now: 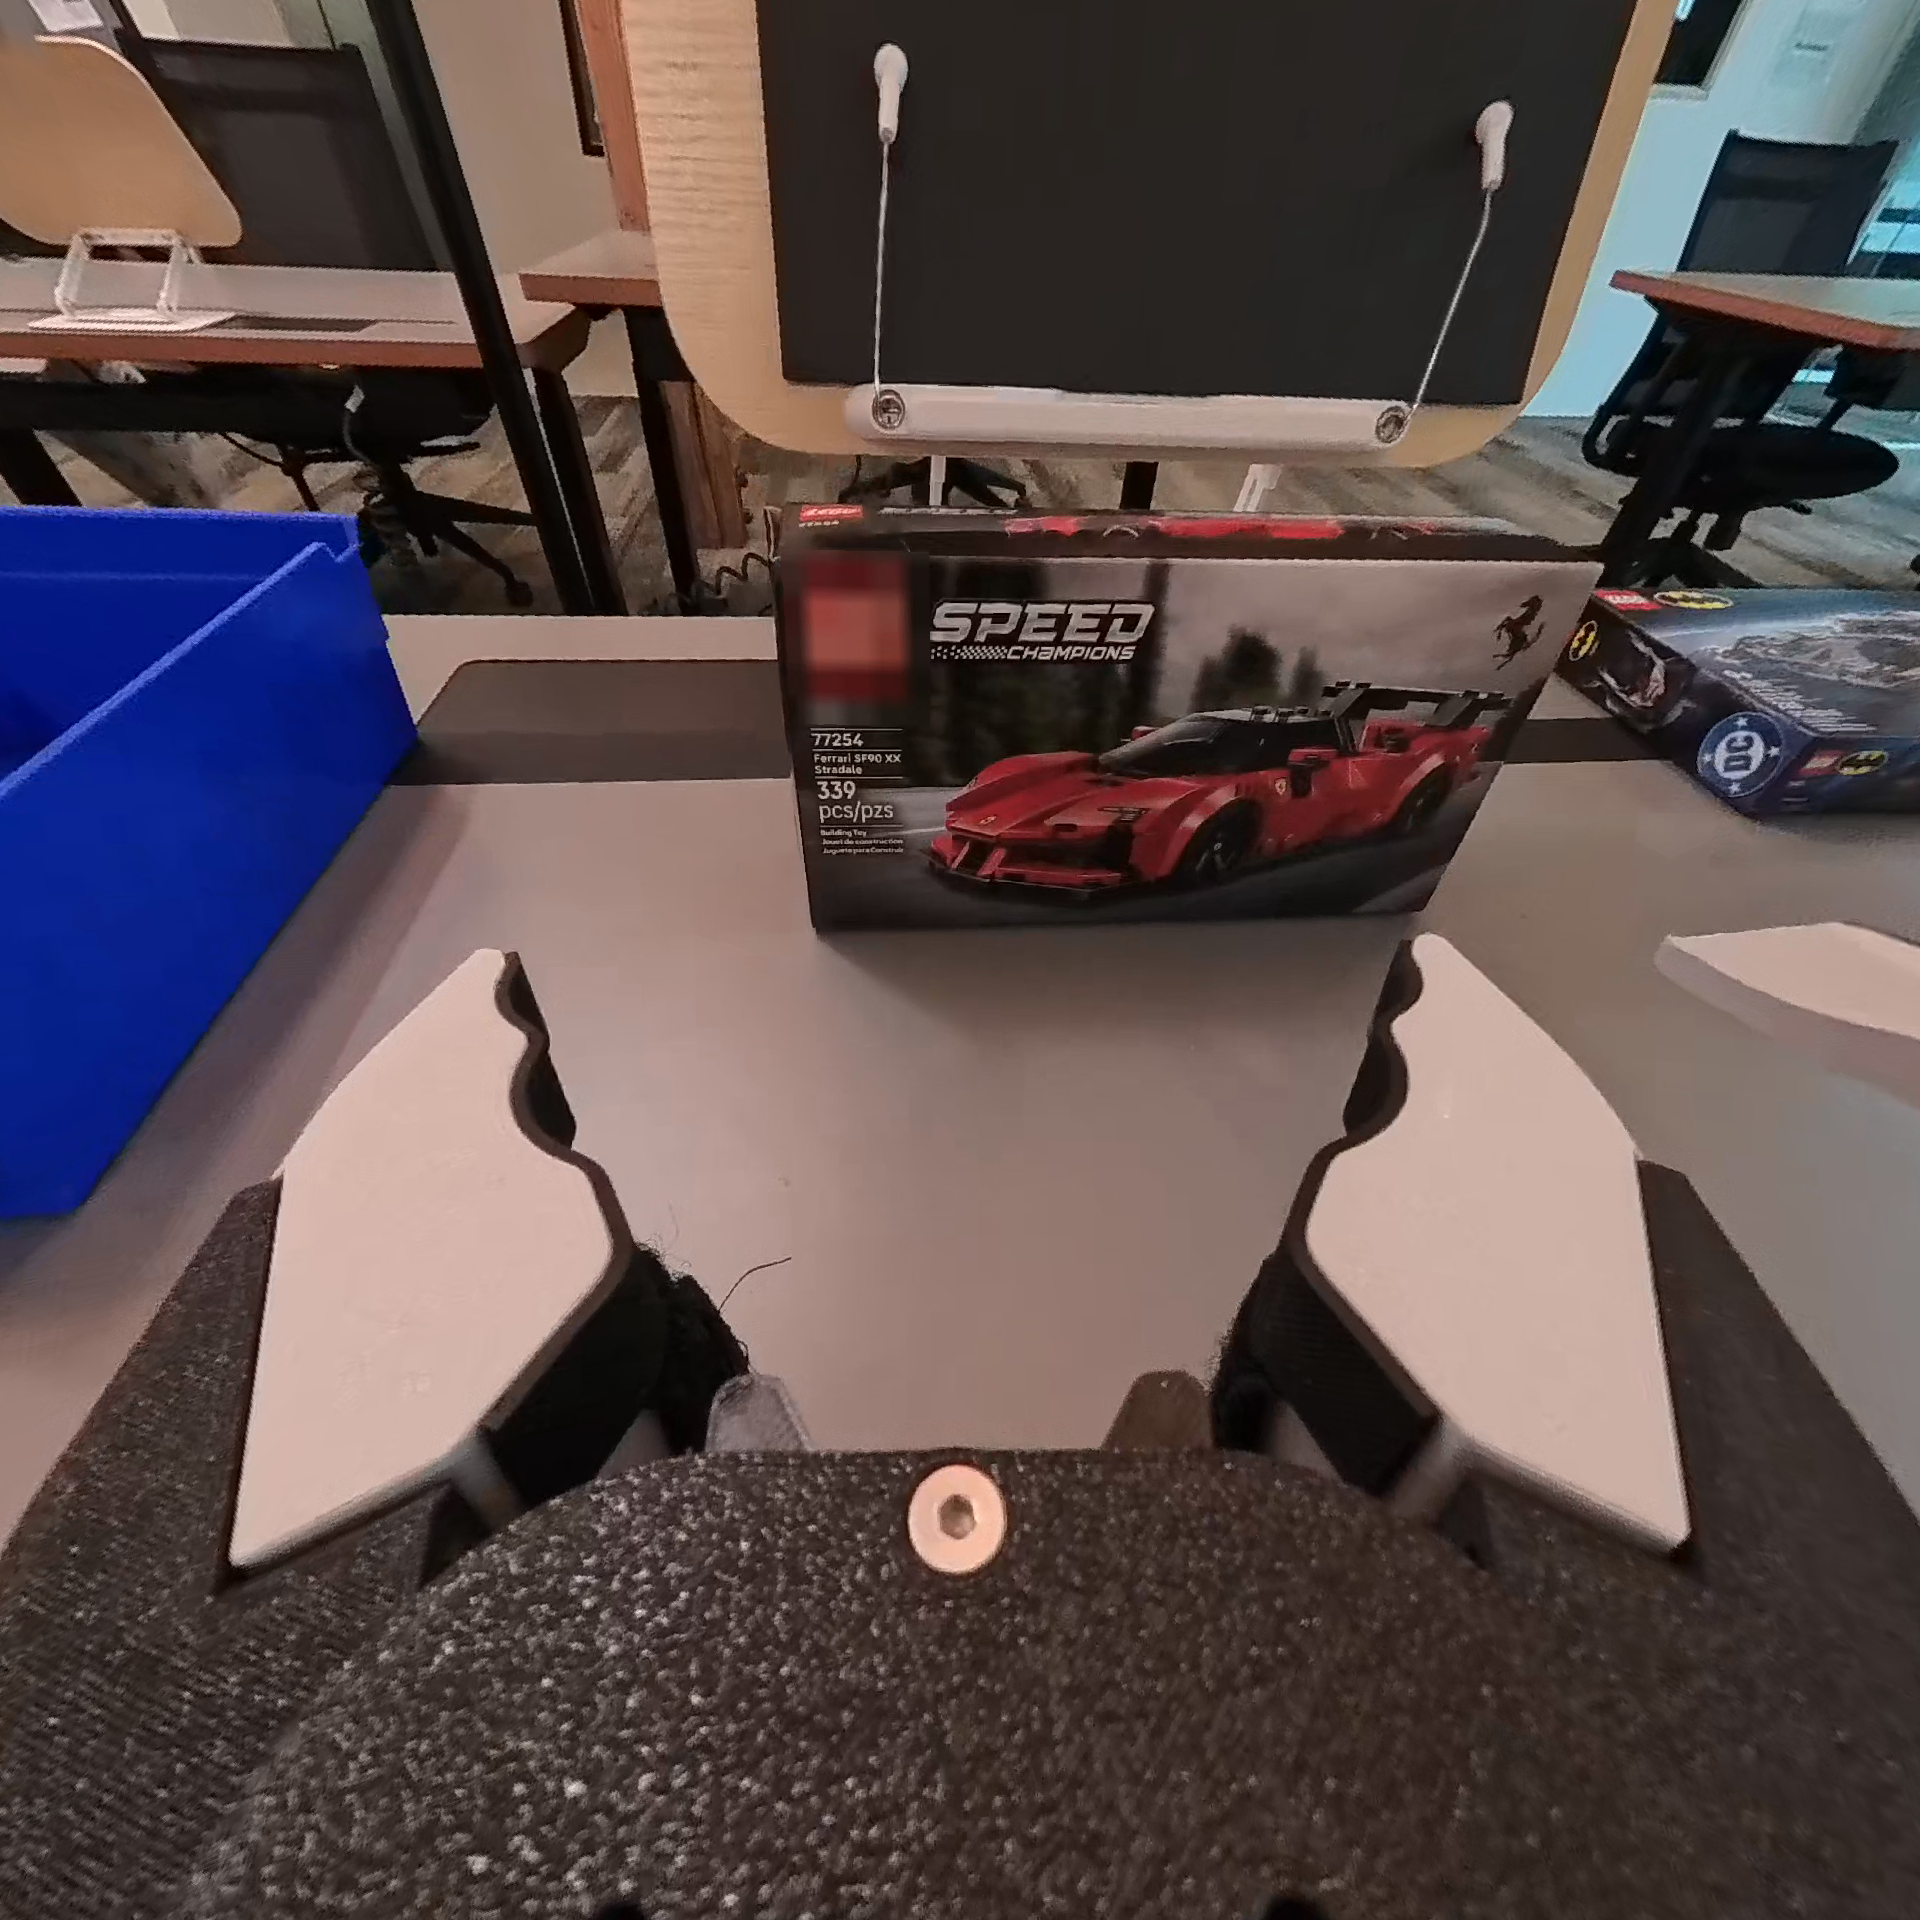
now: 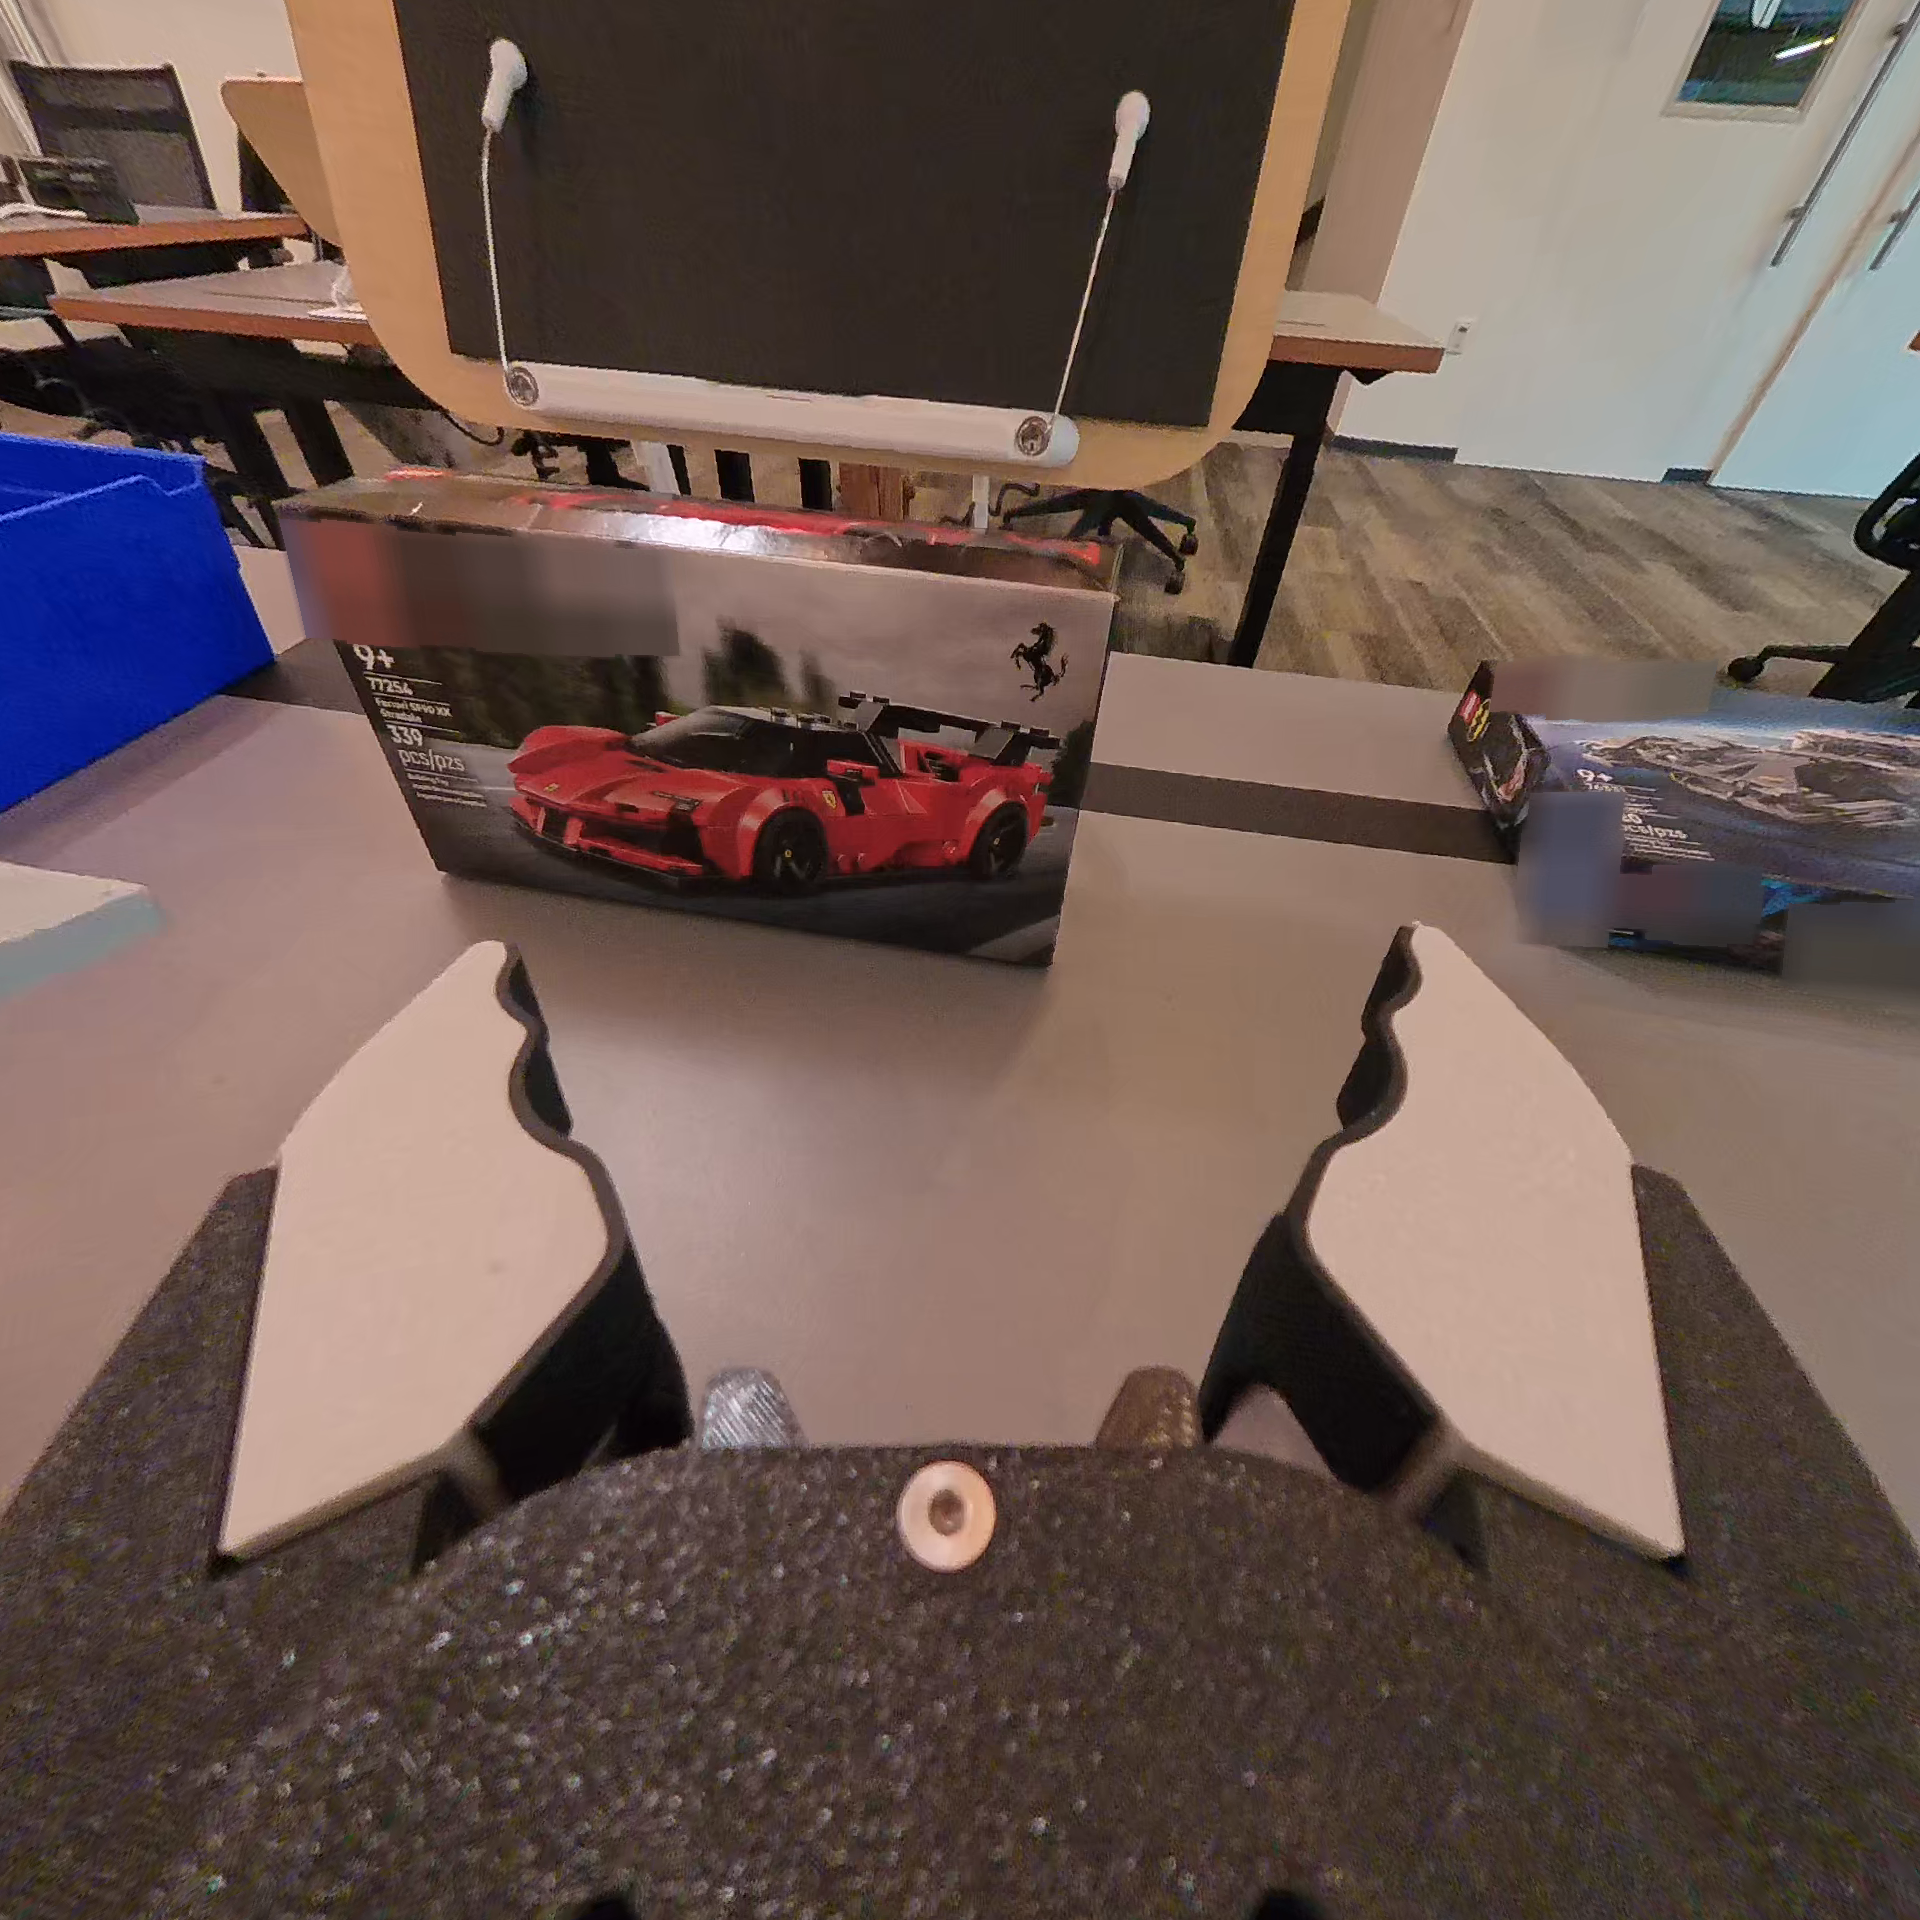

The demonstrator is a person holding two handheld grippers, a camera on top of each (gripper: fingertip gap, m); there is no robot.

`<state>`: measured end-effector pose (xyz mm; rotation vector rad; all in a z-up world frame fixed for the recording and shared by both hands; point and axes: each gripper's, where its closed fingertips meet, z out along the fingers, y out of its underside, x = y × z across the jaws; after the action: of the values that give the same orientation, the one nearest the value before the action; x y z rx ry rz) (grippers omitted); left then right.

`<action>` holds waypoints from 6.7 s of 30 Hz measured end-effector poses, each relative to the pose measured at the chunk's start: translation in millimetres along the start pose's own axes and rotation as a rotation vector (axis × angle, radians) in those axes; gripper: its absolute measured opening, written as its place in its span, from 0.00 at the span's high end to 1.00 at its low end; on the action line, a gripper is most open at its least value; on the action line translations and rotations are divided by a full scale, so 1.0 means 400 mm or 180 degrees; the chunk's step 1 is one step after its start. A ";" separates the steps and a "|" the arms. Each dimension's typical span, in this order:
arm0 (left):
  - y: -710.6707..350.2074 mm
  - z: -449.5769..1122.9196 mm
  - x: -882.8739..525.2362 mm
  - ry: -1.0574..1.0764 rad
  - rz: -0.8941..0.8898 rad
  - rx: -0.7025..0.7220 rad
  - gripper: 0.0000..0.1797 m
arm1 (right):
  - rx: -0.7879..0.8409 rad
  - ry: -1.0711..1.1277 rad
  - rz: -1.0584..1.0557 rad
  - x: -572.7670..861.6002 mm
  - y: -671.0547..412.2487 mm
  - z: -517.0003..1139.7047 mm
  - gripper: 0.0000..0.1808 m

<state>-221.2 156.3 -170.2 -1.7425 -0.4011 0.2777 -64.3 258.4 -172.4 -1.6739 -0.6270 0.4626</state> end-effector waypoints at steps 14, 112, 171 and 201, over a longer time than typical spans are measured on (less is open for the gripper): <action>-0.054 -0.017 0.007 0.0029 0.0079 0.0102 0.20 | 0.0070 -0.0095 0.0024 -0.004 -0.047 -0.013 0.21; 0.107 -0.016 0.112 0.3050 0.1430 -0.0519 0.50 | -0.0245 -0.3264 -0.1291 0.023 0.122 -0.038 0.47; -0.029 -0.121 0.036 0.3148 0.0042 0.0629 0.19 | -0.0972 -0.3713 -0.2790 -0.299 -0.130 -0.135 0.53; -0.097 -0.172 0.264 0.3828 0.0944 0.0681 0.53 | 0.0709 -0.3810 -0.0701 -0.156 -0.139 -0.185 0.52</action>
<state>-102.1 145.1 -114.3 -1.4562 0.7332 -0.5100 -75.4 169.4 -106.1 -0.9606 -1.5253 1.3298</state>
